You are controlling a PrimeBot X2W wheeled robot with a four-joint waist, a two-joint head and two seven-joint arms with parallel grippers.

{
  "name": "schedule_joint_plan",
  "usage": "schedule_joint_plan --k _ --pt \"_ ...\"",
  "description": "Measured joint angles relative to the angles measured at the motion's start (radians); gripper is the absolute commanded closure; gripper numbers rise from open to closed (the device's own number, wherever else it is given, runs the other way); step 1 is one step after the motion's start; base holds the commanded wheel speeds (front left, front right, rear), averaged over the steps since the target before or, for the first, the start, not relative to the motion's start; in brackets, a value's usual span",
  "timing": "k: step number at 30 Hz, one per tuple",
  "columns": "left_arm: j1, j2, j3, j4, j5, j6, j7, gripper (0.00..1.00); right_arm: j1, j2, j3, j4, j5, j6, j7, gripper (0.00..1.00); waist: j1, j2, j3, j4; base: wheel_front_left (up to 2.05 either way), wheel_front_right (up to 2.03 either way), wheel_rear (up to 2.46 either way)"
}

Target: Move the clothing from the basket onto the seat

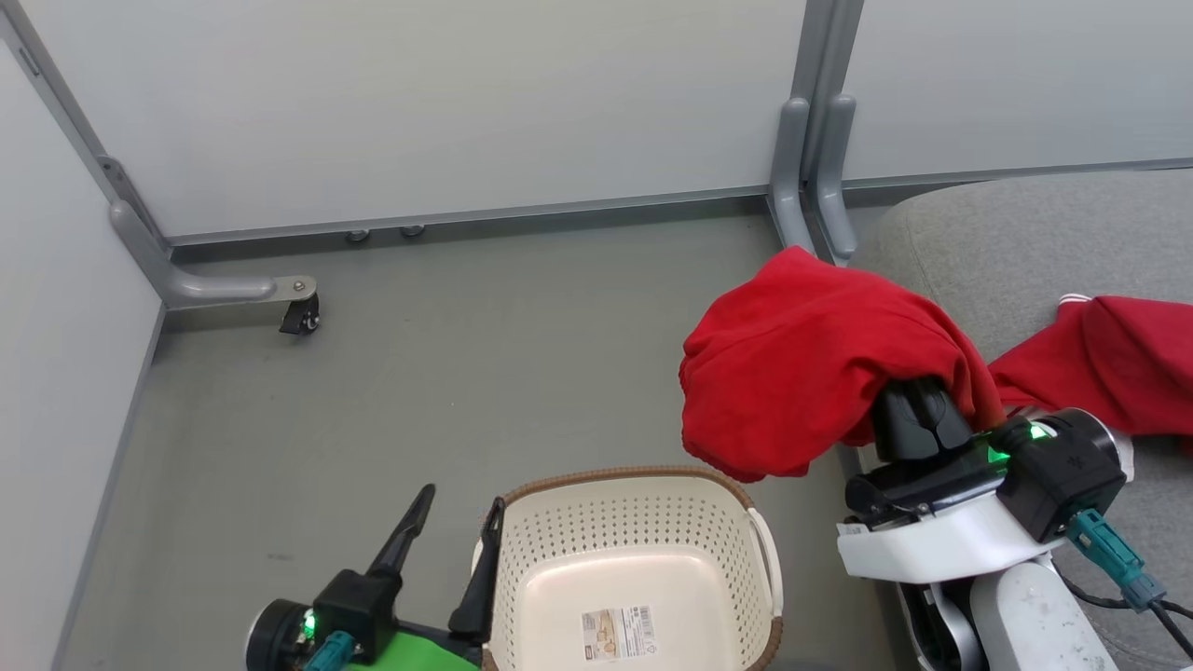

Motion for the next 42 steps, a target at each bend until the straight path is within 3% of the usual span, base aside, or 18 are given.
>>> schedule_joint_plan --k 12,30,42 --pt "0.066 -0.008 0.172 0.003 0.025 0.002 0.000 0.00 0.017 0.000 -0.024 -0.003 0.002 0.000 0.000 1.00 0.0000 0.0000 -0.004 0.015 0.00 0.00 0.00" --pt "0.084 -0.009 0.167 -0.003 0.001 0.015 0.000 0.00 0.019 0.000 -0.033 -0.001 -0.006 0.000 0.000 1.00 0.0000 0.0000 -0.006 -0.010 0.00 0.00 0.00" --pt "0.080 -0.010 0.146 0.002 -0.005 0.015 0.000 0.00 0.016 0.000 -0.062 -0.001 -0.023 0.000 0.000 1.00 0.0000 0.0000 0.012 -0.126 0.00 0.00 0.00"
